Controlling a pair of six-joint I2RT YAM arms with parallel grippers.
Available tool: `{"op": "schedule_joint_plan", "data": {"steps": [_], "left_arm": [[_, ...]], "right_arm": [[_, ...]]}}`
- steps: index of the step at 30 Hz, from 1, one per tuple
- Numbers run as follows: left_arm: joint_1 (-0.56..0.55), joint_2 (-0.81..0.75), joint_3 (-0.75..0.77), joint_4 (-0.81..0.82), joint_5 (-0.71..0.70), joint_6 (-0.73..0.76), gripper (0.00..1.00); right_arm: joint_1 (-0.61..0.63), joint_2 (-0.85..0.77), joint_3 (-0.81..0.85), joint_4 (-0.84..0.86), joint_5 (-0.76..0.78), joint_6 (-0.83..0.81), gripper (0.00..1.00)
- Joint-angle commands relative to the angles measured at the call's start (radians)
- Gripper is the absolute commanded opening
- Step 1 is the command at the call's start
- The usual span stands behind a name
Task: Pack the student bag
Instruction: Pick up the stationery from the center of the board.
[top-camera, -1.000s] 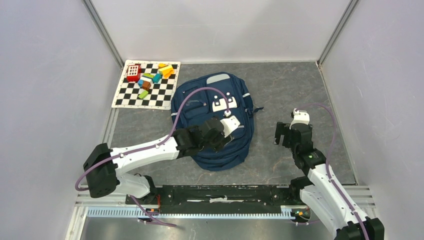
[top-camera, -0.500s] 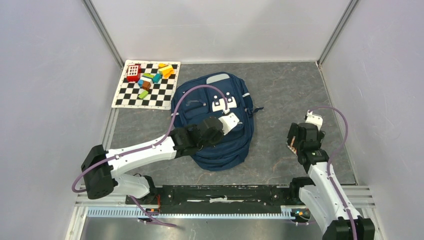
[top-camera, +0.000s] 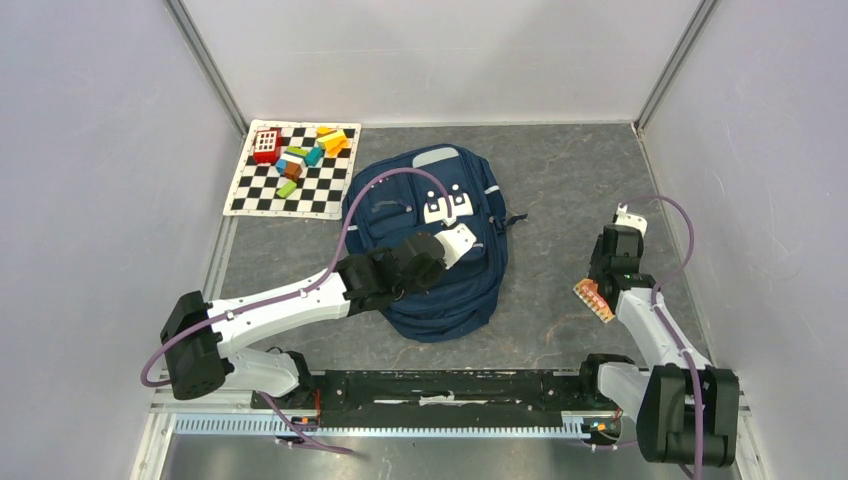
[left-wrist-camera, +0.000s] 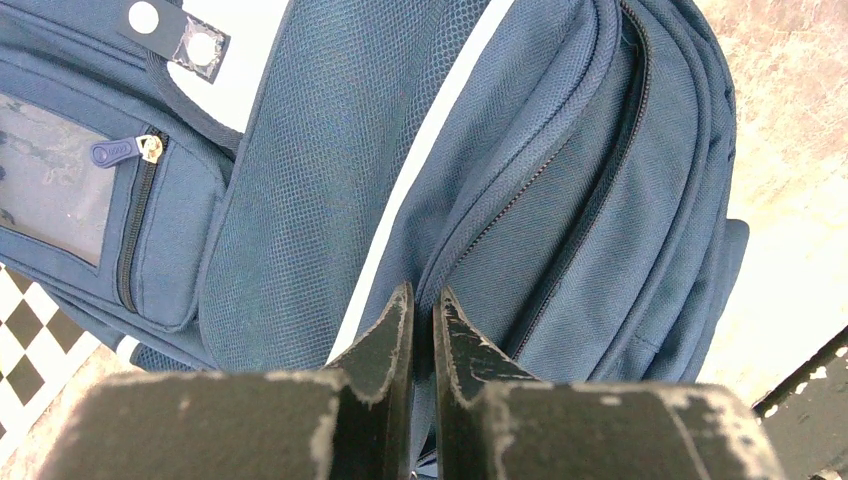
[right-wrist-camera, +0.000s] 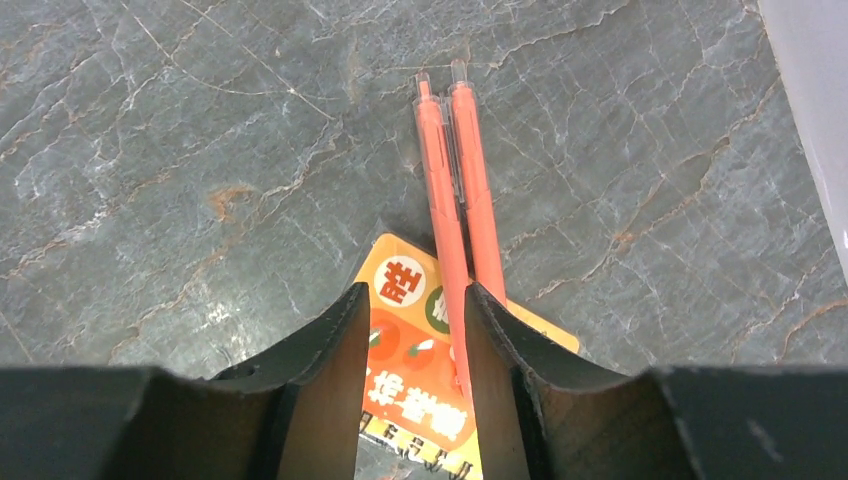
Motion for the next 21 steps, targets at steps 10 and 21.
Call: {"op": "schedule_joint_plan", "data": {"steps": [10,21], "left_arm": [[0.008,-0.028,0.035,-0.014,-0.045,-0.034,0.04],[0.009,-0.047,0.015,0.005,-0.057,-0.032,0.04]], "right_arm": [[-0.057,0.147,0.066,0.098,-0.048,-0.058,0.42],[-0.082,0.199,0.055,0.105,-0.052,-0.065,0.37]]}}
